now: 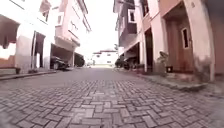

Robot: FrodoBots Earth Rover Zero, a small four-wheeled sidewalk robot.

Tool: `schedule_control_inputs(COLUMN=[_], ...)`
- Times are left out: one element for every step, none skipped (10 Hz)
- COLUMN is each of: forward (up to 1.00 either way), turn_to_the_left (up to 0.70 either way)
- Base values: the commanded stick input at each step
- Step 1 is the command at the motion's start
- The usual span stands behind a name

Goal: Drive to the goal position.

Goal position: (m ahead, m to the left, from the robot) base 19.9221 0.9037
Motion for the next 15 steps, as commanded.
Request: schedule_control_inputs(forward=[0.70,0.70,0.70,0.70,0.70,0.70,0.70,0.70,0.70,0.70,0.70,0.70,0.70,0.70,0.70], turn_to_the_left=[0.00,0.00,0.00,0.00,0.00,0.00,0.00,0.00,0.00,0.00,0.00,0.00,0.00,0.00,0.00])
